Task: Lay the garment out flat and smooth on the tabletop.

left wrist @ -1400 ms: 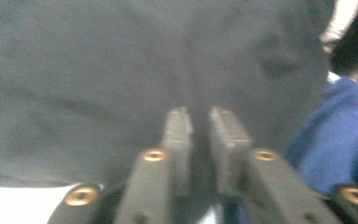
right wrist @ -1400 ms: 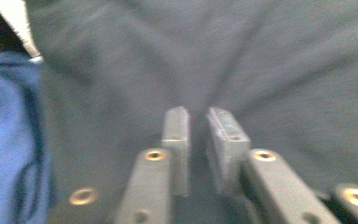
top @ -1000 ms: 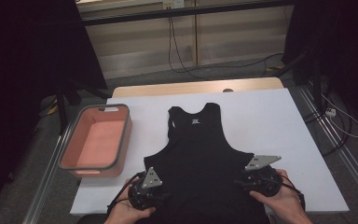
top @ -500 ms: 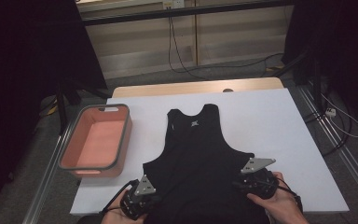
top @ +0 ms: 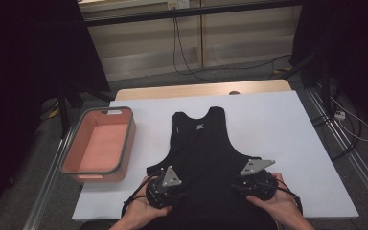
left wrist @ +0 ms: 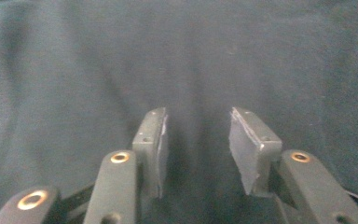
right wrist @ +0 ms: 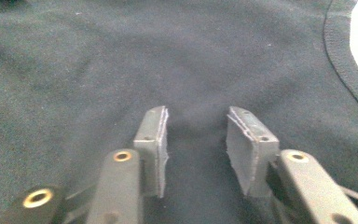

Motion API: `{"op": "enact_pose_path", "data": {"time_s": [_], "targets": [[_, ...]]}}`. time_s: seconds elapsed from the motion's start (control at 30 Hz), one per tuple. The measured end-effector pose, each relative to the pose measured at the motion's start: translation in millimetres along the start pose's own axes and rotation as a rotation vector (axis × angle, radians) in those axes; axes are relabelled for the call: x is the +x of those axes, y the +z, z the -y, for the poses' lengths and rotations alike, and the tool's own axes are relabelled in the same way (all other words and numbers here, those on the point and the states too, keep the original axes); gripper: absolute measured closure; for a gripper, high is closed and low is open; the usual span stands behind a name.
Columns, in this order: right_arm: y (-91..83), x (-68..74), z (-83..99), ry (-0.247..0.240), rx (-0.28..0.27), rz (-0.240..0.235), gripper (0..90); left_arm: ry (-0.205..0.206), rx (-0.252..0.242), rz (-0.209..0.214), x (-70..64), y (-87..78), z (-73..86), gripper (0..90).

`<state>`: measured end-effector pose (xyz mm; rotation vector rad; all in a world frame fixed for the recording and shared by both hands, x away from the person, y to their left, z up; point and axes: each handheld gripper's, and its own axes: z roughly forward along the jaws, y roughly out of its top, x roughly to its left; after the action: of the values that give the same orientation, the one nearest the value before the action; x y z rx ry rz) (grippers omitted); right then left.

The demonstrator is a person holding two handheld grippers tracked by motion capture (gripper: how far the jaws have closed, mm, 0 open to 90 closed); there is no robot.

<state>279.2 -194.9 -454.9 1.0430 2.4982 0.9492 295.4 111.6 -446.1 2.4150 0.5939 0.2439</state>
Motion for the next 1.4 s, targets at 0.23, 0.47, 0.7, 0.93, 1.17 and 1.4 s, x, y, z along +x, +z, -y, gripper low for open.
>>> {"op": "enact_pose_path", "data": {"time_s": [0.23, 0.47, 0.7, 0.93, 1.17, 1.4], "targets": [[-3.6, 7.1, 1.0, -0.002, 0.016, -0.003, 90.0, -0.04, -0.009, 0.03, -0.8, -2.4, 4.4, 88.0], [-12.5, 14.0, 7.4, -0.009, 0.035, 0.011, 90.0, -0.053, -0.007, 0.039, 0.1, -3.4, 5.0, 89.5], [-21.8, 24.1, 17.4, -0.002, 0.033, 0.003, 90.0, -0.043, 0.004, 0.068, -9.6, -12.5, 13.7, 89.7], [-28.4, 38.2, 24.3, 0.009, 0.036, -0.019, 90.0, -0.048, 0.008, 0.086, -19.4, -21.7, 23.6, 89.7], [-35.4, 55.9, 30.9, -0.003, 0.043, -0.082, 90.0, -0.053, 0.032, 0.13, -28.3, -32.8, 34.5, 89.6], [-34.1, 56.2, 29.9, -0.002, 0.026, -0.094, 72.4, -0.074, 0.0, 0.13, -24.0, -36.0, 37.9, 77.1]]}}
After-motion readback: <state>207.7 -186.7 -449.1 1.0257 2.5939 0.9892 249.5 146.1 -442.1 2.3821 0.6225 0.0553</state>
